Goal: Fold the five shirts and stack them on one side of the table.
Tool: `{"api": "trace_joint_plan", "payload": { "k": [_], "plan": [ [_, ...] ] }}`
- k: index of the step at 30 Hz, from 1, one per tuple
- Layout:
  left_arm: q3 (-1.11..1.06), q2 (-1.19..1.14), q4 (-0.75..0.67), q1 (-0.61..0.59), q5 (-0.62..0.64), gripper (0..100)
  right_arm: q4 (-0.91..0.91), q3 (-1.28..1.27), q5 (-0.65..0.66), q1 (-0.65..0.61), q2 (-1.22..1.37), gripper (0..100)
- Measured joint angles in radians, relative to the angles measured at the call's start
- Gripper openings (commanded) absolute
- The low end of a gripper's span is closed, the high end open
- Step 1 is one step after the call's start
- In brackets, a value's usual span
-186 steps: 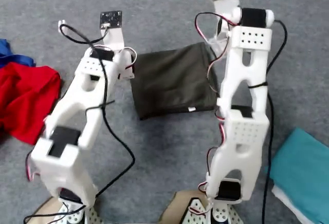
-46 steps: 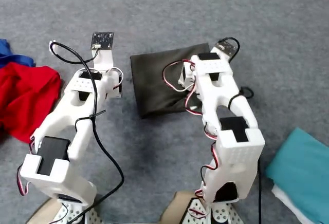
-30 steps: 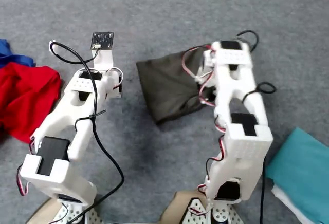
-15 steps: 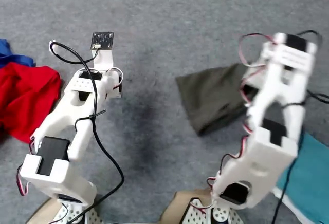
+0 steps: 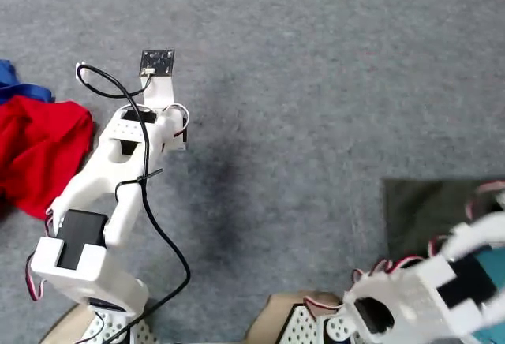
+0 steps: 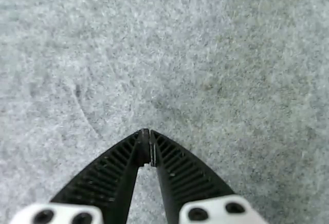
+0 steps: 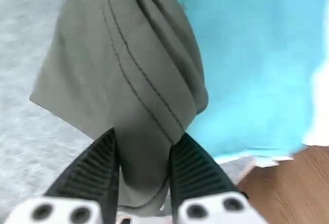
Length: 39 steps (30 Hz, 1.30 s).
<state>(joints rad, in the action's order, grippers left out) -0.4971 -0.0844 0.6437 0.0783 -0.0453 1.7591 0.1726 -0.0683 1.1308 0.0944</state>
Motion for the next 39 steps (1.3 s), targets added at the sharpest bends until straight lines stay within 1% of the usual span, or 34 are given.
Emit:
{"api": "trace_joint_plan", "payload": {
  "k": [5, 7, 9, 11, 16, 17, 18, 20, 24, 28, 30, 32, 35, 37, 39],
  "plan": [
    [0.0, 0.0, 0.0, 0.0, 0.0, 2, -0.025, -0.005, 0.126, 0.204, 0.0, 0.5],
    [0.0, 0.0, 0.0, 0.0, 0.0, 2, -0.041, -0.008, 0.17, 0.259, 0.0, 0.8],
    [0.0, 0.0, 0.0, 0.0, 0.0, 2, -0.049, -0.012, 0.212, 0.292, 0.0, 4.8],
    [0.0, 0.0, 0.0, 0.0, 0.0, 2, -0.051, -0.012, 0.235, 0.307, 0.0, 14.6],
    [0.002, 0.0, 0.005, 0.0, 0.0, 2, -0.051, -0.012, 0.255, 0.336, -0.002, 45.4],
    [0.005, 0.0, 0.018, 0.0, 0.0, 2, -0.041, -0.012, 0.269, 0.338, -0.002, 50.0],
    [0.012, 0.0, 0.032, 0.0, 0.0, 2, -0.025, -0.012, 0.293, 0.338, -0.002, 52.5],
    [0.035, 0.0, 0.064, -0.005, 0.0, 2, -0.006, -0.012, 0.327, 0.338, -0.002, 51.5],
    [0.129, 0.0, 0.164, -0.043, 0.0, 2, 0.003, -0.012, 0.336, 0.338, -0.034, 46.4],
    [0.281, 0.0, 0.333, -0.117, 0.0, 2, 0.005, -0.012, 0.339, 0.338, -0.098, 40.8],
    [0.364, 0.0, 0.428, -0.167, 0.0, 2, 0.005, -0.012, 0.339, 0.338, -0.137, 35.1],
    [0.44, 0.0, 0.522, -0.236, 0.0, 2, 0.005, -0.012, 0.328, 0.331, -0.169, 27.5],
    [0.54, 0.0, 0.623, -0.364, -0.015, 4, 0.005, -0.012, 0.299, 0.29, -0.192, 17.1],
    [0.585, 0.0, 0.664, -0.463, -0.061, 8, 0.005, -0.012, 0.282, 0.25, -0.193, 13.2],
    [0.612, 0.0, 0.675, -0.574, -0.109, 13, 0.005, -0.015, 0.267, 0.201, -0.193, 12.4]
  ]
}}
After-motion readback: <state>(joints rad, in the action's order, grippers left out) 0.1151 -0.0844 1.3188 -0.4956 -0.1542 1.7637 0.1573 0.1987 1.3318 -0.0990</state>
